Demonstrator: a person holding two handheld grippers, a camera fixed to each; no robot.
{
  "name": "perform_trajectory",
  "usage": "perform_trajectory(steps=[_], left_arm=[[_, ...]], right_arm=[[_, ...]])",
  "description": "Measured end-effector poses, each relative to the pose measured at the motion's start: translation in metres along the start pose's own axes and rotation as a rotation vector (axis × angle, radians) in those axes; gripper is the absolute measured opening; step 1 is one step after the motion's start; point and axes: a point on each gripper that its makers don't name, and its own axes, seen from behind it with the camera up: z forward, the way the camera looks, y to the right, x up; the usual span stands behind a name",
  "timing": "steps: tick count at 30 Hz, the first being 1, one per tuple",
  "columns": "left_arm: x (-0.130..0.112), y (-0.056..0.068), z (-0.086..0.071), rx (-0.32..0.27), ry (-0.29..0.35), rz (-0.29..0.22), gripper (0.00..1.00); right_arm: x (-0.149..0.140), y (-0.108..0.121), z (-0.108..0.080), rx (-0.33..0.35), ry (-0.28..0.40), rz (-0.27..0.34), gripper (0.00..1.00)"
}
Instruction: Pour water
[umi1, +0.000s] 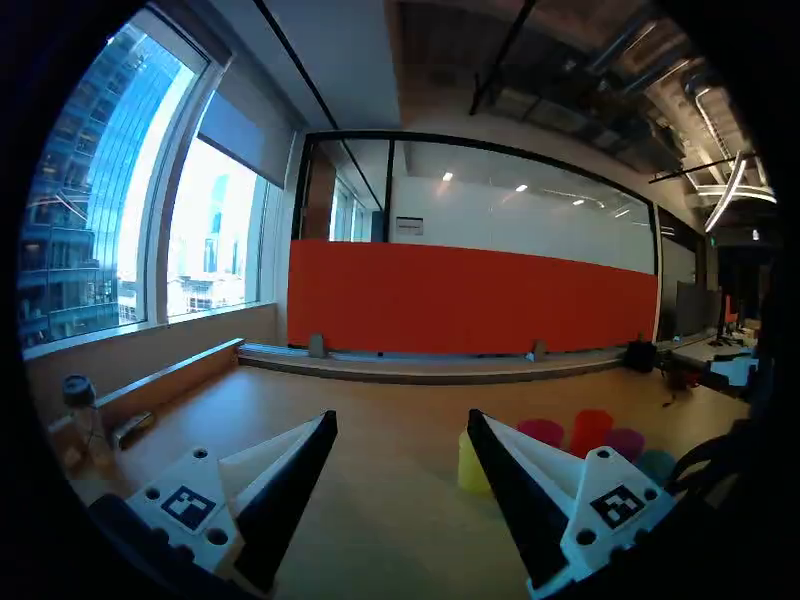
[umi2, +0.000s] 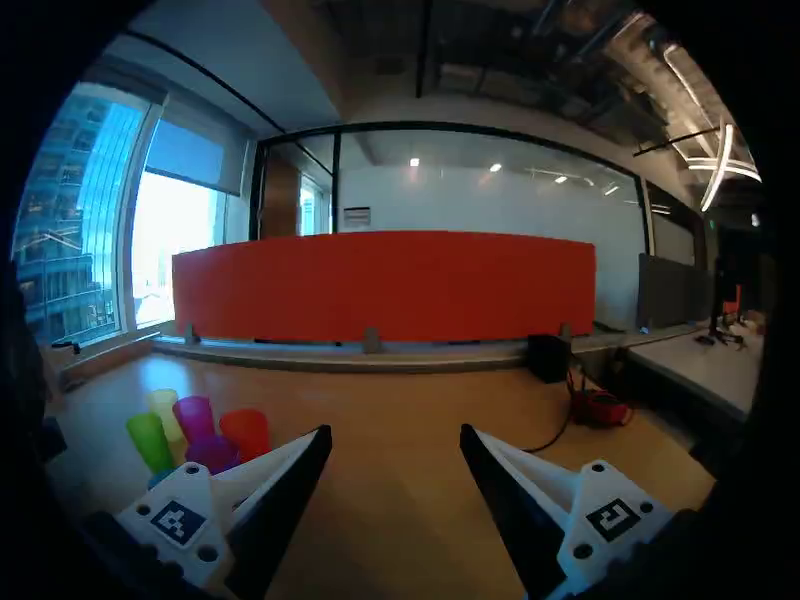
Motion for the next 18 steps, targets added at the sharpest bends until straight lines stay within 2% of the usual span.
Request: perform_trajectory(steps=[5, 8, 11, 18], left_arm=[[0.030, -0.002, 0.008, -0.004, 0.006, 0.014, 0.97], [0.049, -0.002, 0.010, -0.004, 0.009, 0.042, 0.97], [0.063, 0.001, 0.014, -0.012, 0.003, 0.056, 0.97], [0.104, 0.011, 0.017, -0.046, 0.008, 0.040, 0.97]], right_arm=[[0.025, -0.002, 0.004, 0.026, -0.003, 0.007, 1.00], [0.043, -0.002, 0.005, 0.036, 0.008, 0.004, 1.00], [0.063, -0.004, 0.006, 0.045, 0.021, -0.003, 0.99], [0.107, -0.009, 0.009, 0.064, 0.047, -0.017, 0.99]])
